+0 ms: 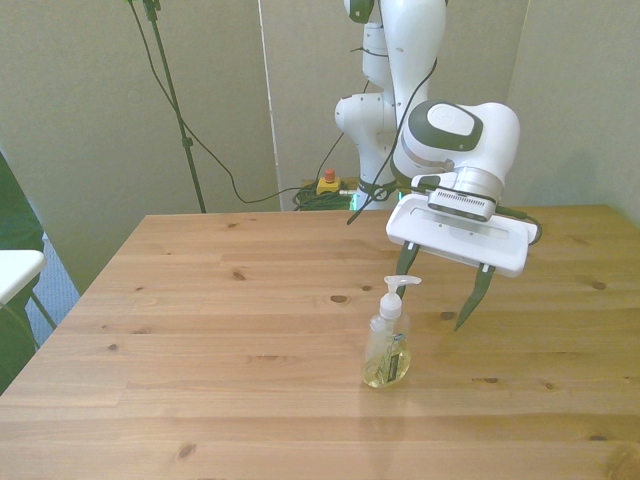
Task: Stand the sanitizer
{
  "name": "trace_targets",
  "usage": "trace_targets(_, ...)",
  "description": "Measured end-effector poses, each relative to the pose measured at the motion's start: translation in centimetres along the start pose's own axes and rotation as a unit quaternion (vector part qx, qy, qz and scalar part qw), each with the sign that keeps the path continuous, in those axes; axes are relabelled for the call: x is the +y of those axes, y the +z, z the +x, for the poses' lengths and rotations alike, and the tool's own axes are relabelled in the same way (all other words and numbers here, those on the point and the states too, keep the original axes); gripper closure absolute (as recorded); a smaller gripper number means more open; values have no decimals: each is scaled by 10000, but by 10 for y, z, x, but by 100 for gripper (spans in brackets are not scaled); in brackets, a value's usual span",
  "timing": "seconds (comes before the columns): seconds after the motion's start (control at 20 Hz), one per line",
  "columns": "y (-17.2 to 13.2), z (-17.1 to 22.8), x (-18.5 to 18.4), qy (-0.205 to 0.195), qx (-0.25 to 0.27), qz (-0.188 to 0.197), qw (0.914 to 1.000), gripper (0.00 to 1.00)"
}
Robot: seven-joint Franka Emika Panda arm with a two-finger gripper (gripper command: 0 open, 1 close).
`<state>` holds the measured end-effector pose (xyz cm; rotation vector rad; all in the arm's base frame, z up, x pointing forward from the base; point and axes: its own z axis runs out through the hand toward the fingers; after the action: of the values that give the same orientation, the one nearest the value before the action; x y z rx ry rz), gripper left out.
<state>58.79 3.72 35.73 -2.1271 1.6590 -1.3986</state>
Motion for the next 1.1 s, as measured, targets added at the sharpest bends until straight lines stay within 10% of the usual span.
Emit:
trace_targets(0.55,-38,-3,23,120,-1671,-355,9852,0)
trace_targets(1.1,-80,-68,-11,-368,-3351,-763,9384,0)
